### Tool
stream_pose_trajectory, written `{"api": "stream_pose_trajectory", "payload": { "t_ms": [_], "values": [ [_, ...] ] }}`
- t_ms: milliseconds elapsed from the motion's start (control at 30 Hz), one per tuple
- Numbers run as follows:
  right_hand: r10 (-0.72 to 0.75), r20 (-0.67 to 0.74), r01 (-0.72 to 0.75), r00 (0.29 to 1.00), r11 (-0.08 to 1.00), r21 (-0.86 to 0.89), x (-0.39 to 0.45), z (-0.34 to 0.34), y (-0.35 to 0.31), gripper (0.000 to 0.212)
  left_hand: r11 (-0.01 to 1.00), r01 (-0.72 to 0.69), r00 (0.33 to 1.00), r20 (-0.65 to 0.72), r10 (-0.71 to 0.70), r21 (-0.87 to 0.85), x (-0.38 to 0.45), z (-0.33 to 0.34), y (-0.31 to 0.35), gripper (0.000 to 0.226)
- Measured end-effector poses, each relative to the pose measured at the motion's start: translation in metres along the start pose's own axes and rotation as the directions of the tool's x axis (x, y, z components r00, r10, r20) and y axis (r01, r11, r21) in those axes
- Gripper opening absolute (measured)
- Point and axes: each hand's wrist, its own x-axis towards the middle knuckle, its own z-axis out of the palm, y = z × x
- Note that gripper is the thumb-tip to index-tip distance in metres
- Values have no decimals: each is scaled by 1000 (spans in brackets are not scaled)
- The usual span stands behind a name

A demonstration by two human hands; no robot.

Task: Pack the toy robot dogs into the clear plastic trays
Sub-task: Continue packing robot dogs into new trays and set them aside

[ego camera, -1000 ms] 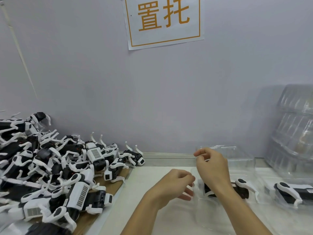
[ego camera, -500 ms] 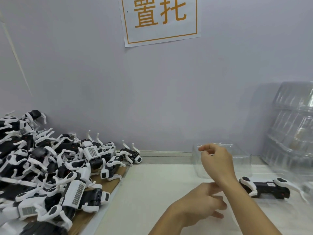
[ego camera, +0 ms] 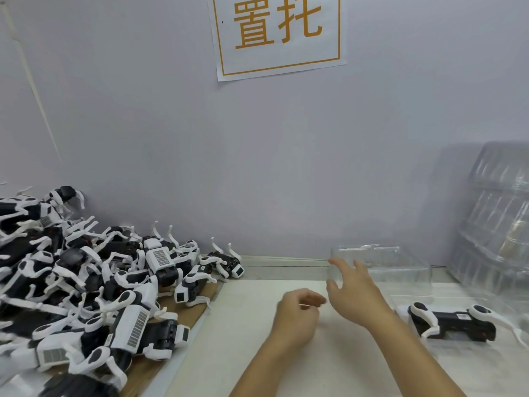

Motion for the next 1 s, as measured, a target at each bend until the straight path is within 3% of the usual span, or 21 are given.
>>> {"api": "stream_pose_trajectory", "payload": {
  "t_ms": [100, 200, 333, 467, 533, 600, 700, 800, 1000],
  "values": [
    [-41, -11, 41, 999, 997, -72, -1, 8, 0, 53, 989, 80, 974, -202, -104, -123, 6, -18, -12, 35],
    [-114, -80, 107, 990, 991, -87, -5, 15, -5, 51, 971, 109, 946, -278, -168, -215, 9, -26, -16, 31],
    [-143, -158, 132, 977, 988, -74, -6, 25, -11, 40, 961, 113, 940, -287, -186, -251, 8, -28, -15, 26],
    [-191, -267, 217, 945, 974, 70, -8, 24, -16, 40, 950, 123, 930, -300, -210, -287, 8, -29, -14, 16],
    [-205, -374, 288, 904, 941, 180, -9, 20, -22, 34, 917, 135, 930, -271, -247, -375, 8, -30, -11, 7],
    [-208, -458, 345, 864, 908, 239, -10, 16, -28, 28, 857, 148, 944, -187, -271, -493, 7, -31, -6, 20],
    [-201, -529, 414, 824, 852, 320, -13, 15, -35, 26, 760, 119, 974, -72, -213, -639, 6, -36, 2, 24],
    [-193, -549, 460, 813, 792, 402, -16, 15, -39, 26, 646, 46, 985, -74, -158, -762, 7, -44, 11, 18],
    [-111, -487, 397, 866, 745, 536, -15, 15, -43, 19, 758, -93, 983, -180, -33, -646, 6, -56, 22, 26]
  ]
}}
